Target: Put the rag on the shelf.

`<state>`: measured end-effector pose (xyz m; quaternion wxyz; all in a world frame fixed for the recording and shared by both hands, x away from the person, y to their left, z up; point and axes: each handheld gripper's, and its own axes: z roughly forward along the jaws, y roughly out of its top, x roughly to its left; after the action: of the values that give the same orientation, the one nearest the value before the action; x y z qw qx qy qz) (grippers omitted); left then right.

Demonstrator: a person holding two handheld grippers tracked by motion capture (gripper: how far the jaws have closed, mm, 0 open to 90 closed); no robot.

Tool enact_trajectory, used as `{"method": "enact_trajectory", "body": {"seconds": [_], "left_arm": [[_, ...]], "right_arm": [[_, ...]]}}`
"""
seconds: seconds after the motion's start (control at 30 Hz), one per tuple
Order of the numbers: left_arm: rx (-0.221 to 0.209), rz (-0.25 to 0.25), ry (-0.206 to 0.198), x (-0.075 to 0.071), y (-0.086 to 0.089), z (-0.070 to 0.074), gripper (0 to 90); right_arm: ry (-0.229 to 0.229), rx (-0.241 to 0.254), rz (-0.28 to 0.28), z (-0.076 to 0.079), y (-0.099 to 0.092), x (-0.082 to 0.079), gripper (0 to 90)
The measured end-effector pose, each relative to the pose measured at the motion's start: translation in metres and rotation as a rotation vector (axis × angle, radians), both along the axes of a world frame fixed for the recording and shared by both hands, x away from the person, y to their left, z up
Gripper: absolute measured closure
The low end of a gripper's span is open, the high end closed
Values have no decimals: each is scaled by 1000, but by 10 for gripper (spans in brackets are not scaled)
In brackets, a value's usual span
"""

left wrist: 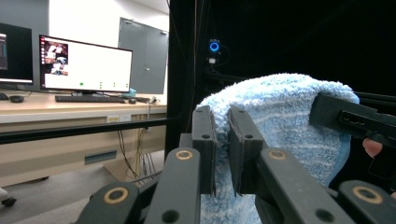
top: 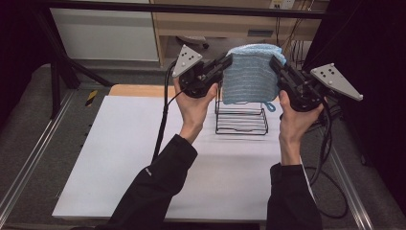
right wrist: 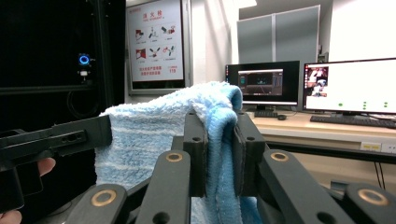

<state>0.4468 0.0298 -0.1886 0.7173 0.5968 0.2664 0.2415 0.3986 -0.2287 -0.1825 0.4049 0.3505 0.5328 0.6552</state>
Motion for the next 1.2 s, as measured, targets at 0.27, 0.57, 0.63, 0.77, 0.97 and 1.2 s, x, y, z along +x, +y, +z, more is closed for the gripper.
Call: {"method": "enact_trajectory", "body": {"seconds": [0.27, 0.57, 0.63, 0.77, 0.97, 1.2], "left_arm": [[-21, 11, -3, 9, -4, 12, 821], [-27, 30, -10, 20, -4, 19, 821], [-29, 32, -16, 22, -4, 21, 822], [-31, 34, -17, 26, -6, 24, 822], [-22, 46, -20, 33, -9, 28, 822], [-32, 55, -21, 42, -12, 31, 822]], "right_arm": [[-15, 5, -8, 11, -2, 10, 792], [-23, -3, -7, 19, -2, 23, 792], [-26, -3, -9, 22, -2, 26, 792], [-29, 0, -10, 26, -2, 31, 792], [-37, -1, -12, 30, -5, 40, 792], [-44, -4, -6, 33, -7, 49, 792]]}}
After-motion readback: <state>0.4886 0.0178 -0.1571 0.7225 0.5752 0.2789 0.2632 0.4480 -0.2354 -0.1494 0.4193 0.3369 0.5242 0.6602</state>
